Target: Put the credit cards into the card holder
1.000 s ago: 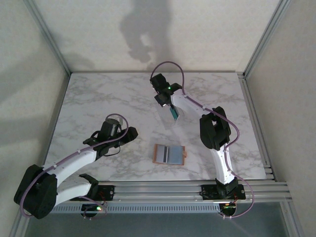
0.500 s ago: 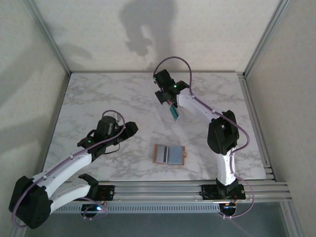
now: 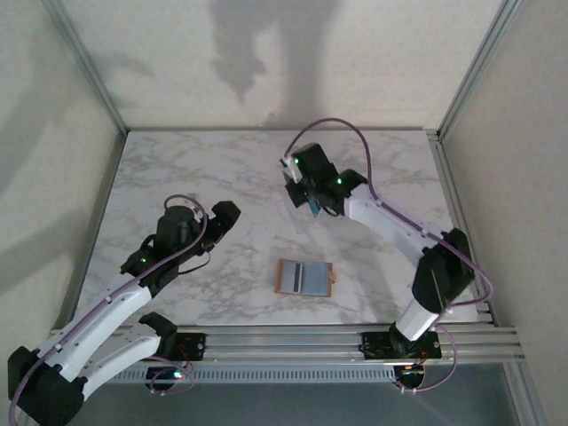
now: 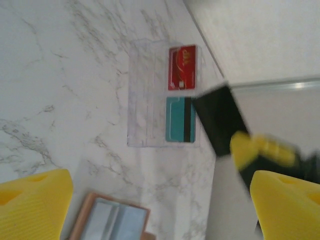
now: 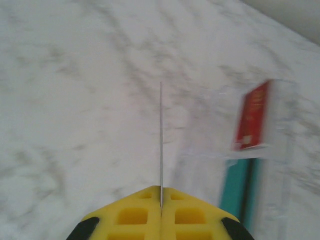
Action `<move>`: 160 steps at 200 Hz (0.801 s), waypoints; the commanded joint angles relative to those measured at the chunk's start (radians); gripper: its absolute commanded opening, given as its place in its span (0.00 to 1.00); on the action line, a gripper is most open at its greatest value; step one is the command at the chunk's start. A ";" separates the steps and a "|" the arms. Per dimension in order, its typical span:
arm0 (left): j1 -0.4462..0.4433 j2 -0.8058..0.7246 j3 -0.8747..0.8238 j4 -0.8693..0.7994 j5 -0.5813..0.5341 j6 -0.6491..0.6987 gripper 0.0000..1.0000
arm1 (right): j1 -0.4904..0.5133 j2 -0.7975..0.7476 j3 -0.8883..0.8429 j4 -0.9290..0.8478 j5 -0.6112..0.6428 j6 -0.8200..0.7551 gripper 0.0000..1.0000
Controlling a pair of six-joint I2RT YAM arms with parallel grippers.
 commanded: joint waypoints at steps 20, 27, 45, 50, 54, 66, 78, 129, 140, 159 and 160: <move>-0.008 0.112 0.084 -0.215 -0.136 -0.271 0.80 | 0.109 -0.120 -0.243 0.318 -0.111 -0.020 0.00; -0.009 0.124 0.080 -0.191 -0.113 -0.274 0.79 | 0.136 -0.119 -0.263 0.335 -0.096 -0.038 0.00; -0.016 0.145 0.081 -0.164 -0.087 -0.297 0.78 | 0.184 -0.111 -0.296 0.374 -0.072 -0.053 0.00; -0.019 0.148 0.083 -0.167 -0.090 -0.304 0.78 | 0.194 -0.107 -0.302 0.388 -0.082 -0.056 0.00; -0.021 0.150 0.084 -0.173 -0.095 -0.313 0.77 | 0.205 -0.103 -0.305 0.396 -0.088 -0.058 0.00; -0.025 0.155 0.083 -0.180 -0.104 -0.343 0.76 | 0.236 -0.085 -0.311 0.420 -0.089 -0.071 0.00; -0.026 0.160 0.072 -0.170 -0.088 -0.370 0.73 | 0.269 -0.069 -0.311 0.447 -0.073 -0.083 0.00; -0.028 0.186 0.052 -0.124 0.021 -0.415 0.43 | 0.348 -0.043 -0.343 0.556 -0.048 -0.144 0.00; -0.028 0.186 0.047 -0.108 0.052 -0.414 0.35 | 0.352 -0.045 -0.351 0.567 -0.028 -0.155 0.00; -0.028 0.184 0.044 -0.109 0.066 -0.413 0.16 | 0.354 -0.050 -0.385 0.615 -0.004 -0.170 0.00; -0.028 0.184 0.044 -0.109 0.067 -0.413 0.14 | 0.354 -0.050 -0.389 0.618 -0.003 -0.170 0.00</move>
